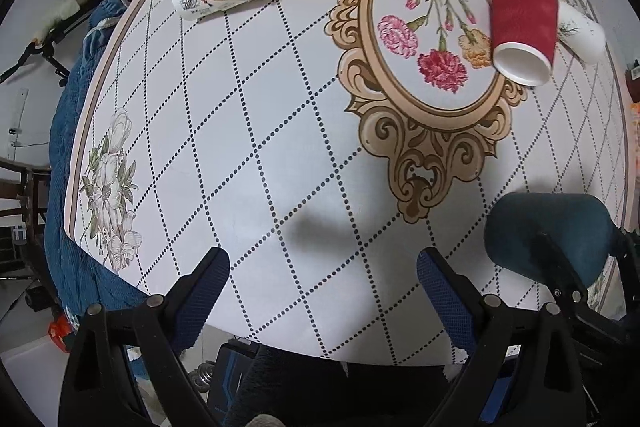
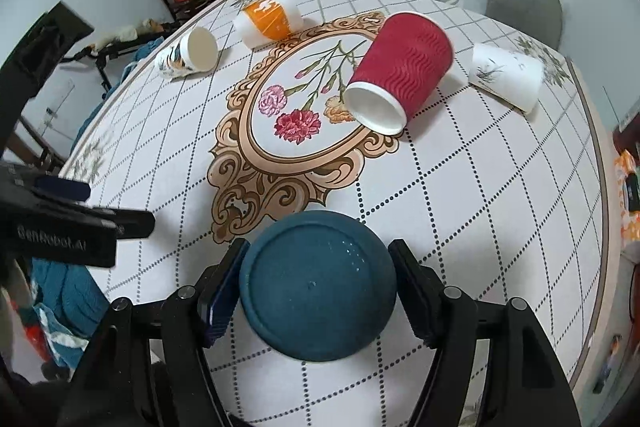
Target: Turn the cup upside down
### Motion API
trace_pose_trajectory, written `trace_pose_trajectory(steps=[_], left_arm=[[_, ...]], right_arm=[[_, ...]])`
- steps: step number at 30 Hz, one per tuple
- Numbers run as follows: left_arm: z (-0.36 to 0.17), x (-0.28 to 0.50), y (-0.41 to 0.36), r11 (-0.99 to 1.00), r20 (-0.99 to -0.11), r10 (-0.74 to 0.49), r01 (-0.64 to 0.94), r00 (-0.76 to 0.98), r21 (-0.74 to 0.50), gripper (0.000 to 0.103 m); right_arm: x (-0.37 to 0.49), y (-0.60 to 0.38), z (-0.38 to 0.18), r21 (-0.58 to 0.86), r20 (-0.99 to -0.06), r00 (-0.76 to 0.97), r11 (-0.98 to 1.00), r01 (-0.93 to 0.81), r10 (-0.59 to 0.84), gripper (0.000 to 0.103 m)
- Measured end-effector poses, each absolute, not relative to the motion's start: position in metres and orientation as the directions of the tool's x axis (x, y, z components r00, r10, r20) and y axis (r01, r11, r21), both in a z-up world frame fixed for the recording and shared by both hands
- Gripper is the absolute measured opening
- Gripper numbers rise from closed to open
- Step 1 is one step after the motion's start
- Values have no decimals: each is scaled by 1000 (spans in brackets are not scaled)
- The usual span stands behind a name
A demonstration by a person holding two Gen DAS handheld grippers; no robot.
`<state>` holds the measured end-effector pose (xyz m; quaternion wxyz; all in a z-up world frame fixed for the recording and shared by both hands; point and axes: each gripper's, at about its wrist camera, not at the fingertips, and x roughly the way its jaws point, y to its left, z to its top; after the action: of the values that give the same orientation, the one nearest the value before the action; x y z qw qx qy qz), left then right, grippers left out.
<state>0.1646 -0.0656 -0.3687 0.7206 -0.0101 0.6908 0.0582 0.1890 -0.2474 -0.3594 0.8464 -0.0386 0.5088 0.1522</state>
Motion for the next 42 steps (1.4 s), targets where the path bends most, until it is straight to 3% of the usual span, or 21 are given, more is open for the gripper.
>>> trace_pose_trajectory(steps=[3, 11, 22, 42], left_arm=[[-356, 162, -73, 994, -995, 76, -89, 70, 70, 96], [-299, 144, -79, 998, -976, 62, -22, 210, 59, 96], [-209, 87, -70, 999, -922, -21, 54, 386, 0, 96], [-79, -46, -44, 994, -824, -78, 109, 561, -20, 96]], right_arm=[[183, -254, -347, 98, -881, 431, 966, -239, 196, 90], [137, -280, -282, -11, -861, 508, 999, -40, 11, 98], [61, -282, -201, -21, -826, 556, 990, 138, -95, 98], [-126, -236, -46, -24, -680, 719, 985, 168, -139, 101]])
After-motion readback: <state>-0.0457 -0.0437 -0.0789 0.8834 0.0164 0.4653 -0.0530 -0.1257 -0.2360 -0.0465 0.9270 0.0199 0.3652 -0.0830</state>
